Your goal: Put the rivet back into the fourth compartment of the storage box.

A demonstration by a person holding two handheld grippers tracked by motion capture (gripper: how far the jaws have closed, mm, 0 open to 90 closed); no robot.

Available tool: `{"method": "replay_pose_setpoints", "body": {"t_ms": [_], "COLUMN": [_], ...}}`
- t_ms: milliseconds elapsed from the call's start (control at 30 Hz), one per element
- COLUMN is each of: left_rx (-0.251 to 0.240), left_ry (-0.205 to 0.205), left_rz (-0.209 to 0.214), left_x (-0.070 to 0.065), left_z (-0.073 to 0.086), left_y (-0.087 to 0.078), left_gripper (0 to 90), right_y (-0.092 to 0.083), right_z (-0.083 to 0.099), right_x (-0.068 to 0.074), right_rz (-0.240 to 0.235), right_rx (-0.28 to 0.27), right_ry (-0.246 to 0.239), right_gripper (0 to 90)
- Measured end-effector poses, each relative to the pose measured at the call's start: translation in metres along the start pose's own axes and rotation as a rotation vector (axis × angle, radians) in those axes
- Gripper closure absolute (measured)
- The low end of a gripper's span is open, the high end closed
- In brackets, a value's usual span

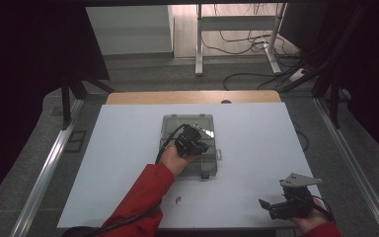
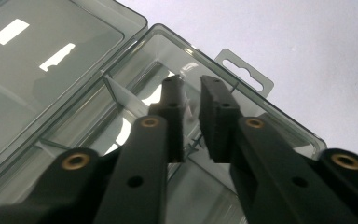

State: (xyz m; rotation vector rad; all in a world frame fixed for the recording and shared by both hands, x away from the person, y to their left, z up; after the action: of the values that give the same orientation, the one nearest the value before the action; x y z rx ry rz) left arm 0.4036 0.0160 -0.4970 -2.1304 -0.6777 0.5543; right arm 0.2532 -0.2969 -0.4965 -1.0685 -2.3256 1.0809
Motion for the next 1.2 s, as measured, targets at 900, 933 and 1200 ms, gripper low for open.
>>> {"method": "replay_pose_setpoints", "body": {"t_ms": [900, 933, 1200], "left_rx": [-0.014, -0.015, -0.021], "left_ry": [0.008, 0.005, 0.005], "left_rz": [0.027, 0.030, 0.061], "left_x": [0.000, -0.001, -0.008], "left_z": [0.022, 0.026, 0.036], "left_y": [-0.028, -0.029, -0.040], "left_gripper": [25.6, 23.3, 17.3], "right_y": [0.000, 0.000, 0.000], "right_z": [0.000, 0.000, 0.001], "right_x": [0.000, 0.000, 0.000], "right_rz": [0.004, 0.004, 0.006], "right_rx": [0.003, 0.003, 0.005], "right_ry": [0.003, 0.003, 0.002], "right_gripper": [0.0, 0.0, 0.0]}}
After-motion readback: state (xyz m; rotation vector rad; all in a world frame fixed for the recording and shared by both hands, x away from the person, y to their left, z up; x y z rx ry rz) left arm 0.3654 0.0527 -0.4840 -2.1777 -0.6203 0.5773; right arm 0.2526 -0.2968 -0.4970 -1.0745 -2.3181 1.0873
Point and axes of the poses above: each handheld gripper's, and its own axes: y roughly forward along the jaws, z roughly out of its underside, x roughly to its left, the point moved 2 cm from there along y, roughly forward along the jaws, and after that the axes turned 3 degrees about x, right-handed, at the moved point
